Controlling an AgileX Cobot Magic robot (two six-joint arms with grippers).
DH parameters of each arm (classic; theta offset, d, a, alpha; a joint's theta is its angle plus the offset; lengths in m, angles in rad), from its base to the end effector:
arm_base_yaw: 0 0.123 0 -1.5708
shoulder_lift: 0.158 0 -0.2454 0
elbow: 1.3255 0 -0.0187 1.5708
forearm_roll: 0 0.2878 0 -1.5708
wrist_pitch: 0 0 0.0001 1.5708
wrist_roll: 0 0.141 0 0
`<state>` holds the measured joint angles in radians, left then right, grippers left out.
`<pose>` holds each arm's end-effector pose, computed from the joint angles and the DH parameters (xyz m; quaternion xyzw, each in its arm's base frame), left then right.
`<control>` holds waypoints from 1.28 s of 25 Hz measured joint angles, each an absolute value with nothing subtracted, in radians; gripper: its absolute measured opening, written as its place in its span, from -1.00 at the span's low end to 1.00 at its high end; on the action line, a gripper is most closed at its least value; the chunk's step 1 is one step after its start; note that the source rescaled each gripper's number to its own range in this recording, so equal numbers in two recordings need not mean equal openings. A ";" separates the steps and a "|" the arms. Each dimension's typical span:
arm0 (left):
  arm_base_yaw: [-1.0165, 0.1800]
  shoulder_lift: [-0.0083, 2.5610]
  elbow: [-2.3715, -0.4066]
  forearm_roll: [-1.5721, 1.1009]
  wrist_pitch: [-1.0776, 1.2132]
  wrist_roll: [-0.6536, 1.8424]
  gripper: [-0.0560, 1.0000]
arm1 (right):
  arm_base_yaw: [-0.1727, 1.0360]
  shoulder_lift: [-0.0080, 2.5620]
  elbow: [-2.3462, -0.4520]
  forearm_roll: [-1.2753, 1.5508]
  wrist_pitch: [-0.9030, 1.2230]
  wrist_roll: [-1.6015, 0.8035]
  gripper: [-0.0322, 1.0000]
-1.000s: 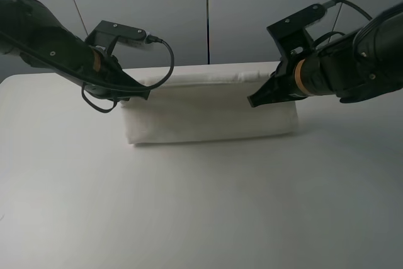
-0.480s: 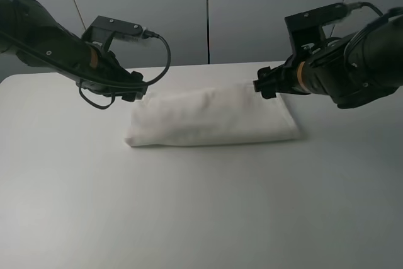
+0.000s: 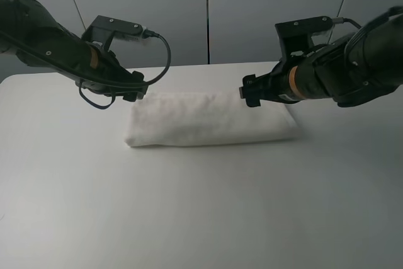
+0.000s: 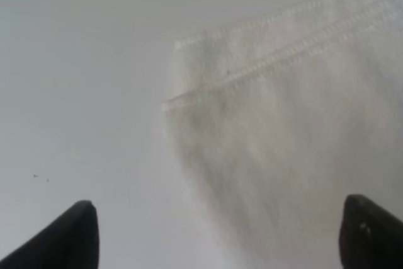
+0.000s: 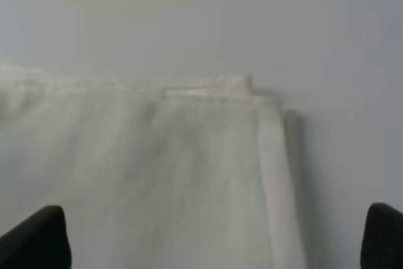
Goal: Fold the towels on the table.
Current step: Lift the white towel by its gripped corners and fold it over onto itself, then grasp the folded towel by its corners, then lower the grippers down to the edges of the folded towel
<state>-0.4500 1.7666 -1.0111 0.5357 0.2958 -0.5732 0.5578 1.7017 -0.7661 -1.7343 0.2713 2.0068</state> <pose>0.3751 -0.1578 0.0782 0.1615 0.9320 -0.0109 0.3243 0.3326 0.1634 0.0569 -0.0840 0.9165 0.0353 0.3896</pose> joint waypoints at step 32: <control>-0.310 2.065 -1.480 0.000 0.863 0.000 1.00 | 0.400 1.702 -0.891 -1.735 -0.021 1.952 0.99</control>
<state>-0.3101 2.0654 -1.4798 0.0000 0.8630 0.0000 0.4005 1.7021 -0.8910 -1.7348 -0.0207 1.9515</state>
